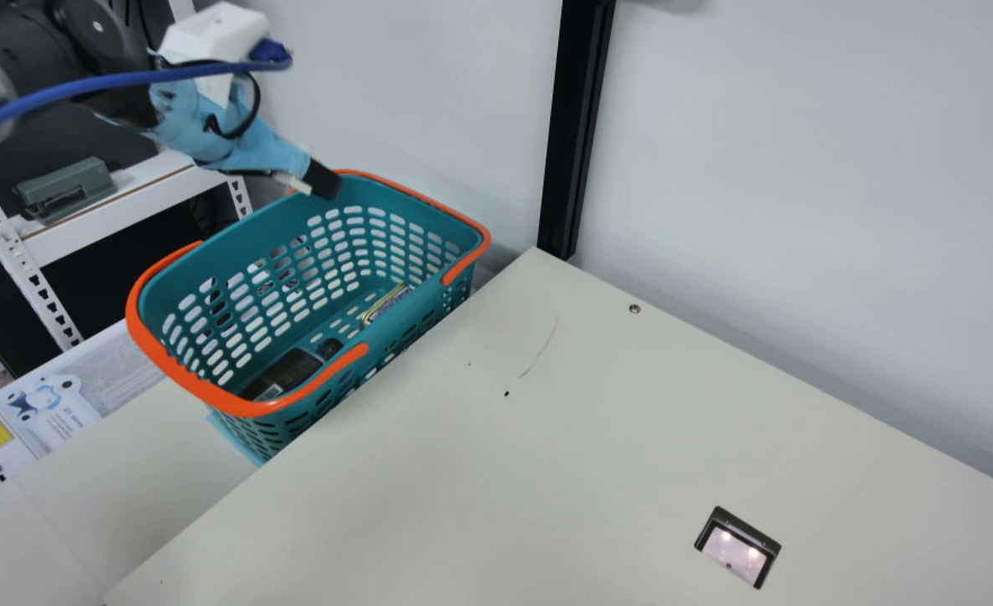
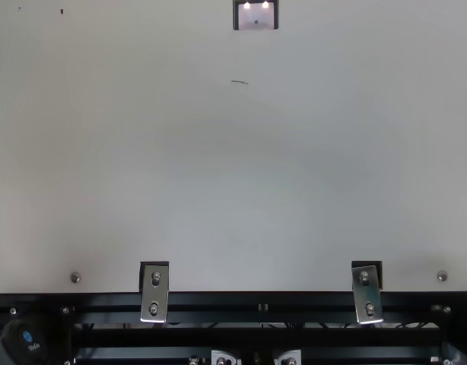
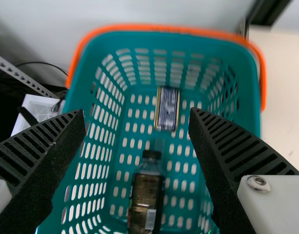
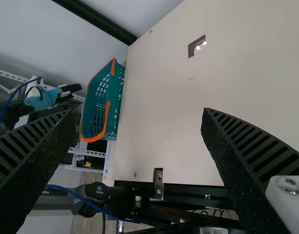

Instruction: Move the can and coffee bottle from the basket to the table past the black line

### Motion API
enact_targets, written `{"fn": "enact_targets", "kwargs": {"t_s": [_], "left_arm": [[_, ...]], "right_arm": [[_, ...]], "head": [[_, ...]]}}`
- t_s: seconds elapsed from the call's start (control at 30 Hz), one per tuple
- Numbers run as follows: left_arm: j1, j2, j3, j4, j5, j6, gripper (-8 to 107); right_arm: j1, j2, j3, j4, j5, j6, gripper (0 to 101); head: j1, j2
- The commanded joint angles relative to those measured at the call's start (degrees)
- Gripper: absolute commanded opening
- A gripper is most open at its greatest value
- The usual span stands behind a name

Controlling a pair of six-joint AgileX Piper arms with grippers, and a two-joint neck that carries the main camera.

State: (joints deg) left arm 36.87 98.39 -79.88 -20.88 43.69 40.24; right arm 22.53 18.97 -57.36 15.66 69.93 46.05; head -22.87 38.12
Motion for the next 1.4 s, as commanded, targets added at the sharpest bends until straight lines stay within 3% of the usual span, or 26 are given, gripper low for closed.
{"fn": "enact_targets", "kwargs": {"t_s": [0.0,0.27,0.6,1.0,1.37], "left_arm": [[-0.21,3.02,-0.04,0.47,0.52,2.40,90],[-1.96,9.79,0.82,1.10,-1.11,4.91,90],[-5.27,20.04,-0.59,-1.57,-8.34,6.17,90],[-7.88,32.90,-8.53,-0.18,-12.65,2.06,90],[-8.36,42.12,-17.82,3.55,-11.40,-3.39,90]], "right_arm": [[0.00,0.00,0.00,0.00,0.00,0.00,101],[0.00,0.00,0.00,0.00,0.00,0.00,101],[0.00,0.00,0.00,0.00,0.00,0.00,101],[0.00,0.00,0.00,0.00,0.00,0.00,101],[0.00,0.00,0.00,0.00,0.00,0.00,101]], "head": [[-1.33,0.63],[-1.33,0.63],[-1.33,0.63],[-1.33,0.63],[-1.33,0.63]]}}
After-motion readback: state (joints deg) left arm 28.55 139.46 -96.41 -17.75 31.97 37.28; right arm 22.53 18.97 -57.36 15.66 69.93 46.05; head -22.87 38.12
